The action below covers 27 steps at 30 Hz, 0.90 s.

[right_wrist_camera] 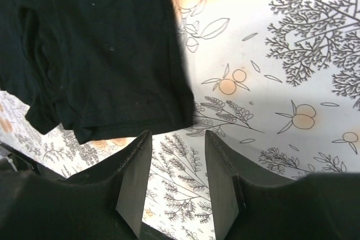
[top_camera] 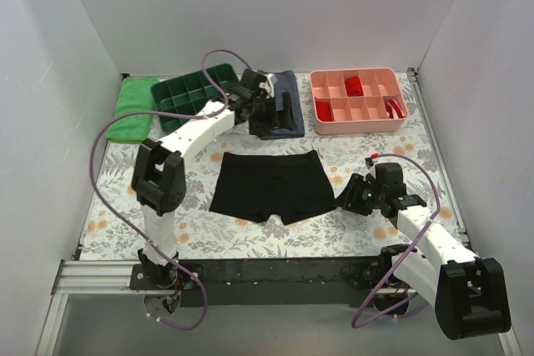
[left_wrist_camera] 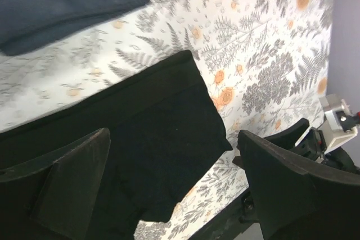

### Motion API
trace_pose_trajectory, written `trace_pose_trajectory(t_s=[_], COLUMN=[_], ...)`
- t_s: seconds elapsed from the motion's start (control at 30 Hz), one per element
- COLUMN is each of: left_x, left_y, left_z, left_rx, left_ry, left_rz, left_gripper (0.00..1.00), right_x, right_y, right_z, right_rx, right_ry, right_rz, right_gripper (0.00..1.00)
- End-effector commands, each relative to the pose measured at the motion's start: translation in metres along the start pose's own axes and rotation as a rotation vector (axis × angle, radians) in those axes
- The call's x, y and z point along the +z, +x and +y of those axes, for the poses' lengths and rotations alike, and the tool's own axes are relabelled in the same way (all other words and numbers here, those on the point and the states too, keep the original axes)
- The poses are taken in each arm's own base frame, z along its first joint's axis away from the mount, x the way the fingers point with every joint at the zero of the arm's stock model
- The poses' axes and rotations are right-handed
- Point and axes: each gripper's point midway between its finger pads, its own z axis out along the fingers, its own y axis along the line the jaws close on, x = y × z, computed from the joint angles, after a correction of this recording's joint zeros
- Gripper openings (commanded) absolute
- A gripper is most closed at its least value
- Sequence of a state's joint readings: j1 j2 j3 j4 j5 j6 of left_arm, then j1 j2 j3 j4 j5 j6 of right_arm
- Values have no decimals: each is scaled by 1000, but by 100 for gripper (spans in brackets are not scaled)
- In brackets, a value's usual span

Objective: Roll the underwear
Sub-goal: Fold the underwear at the center of the board.

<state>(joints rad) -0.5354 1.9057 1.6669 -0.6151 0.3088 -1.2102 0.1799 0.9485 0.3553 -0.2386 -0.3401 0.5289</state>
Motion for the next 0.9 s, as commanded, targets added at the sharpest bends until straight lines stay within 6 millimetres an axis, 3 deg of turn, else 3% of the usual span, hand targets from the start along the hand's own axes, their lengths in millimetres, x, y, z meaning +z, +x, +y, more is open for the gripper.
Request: trace_pose_trajectory(t_s=[0.0,0.3,0.53,0.87], left_x=[19,68,91,124], left_y=[16,53,57,60], left_z=[-34,-41,-63,-57], left_rx=[63,27,5,-52], left_ry=[-16,-98,-66,-99], left_rz=[75,160,173,170], left_gripper=[98,98,97,81], right_x=[3,8,13,13], right_y=[-5,-3,1,1], right_z=[-3,-10,-9,-11], right_rx=[5,-9,-10,-33], right_ry=[18,36,11,23], right_rz=[-21,-10,2,16], right_gripper=[50,49,49,48])
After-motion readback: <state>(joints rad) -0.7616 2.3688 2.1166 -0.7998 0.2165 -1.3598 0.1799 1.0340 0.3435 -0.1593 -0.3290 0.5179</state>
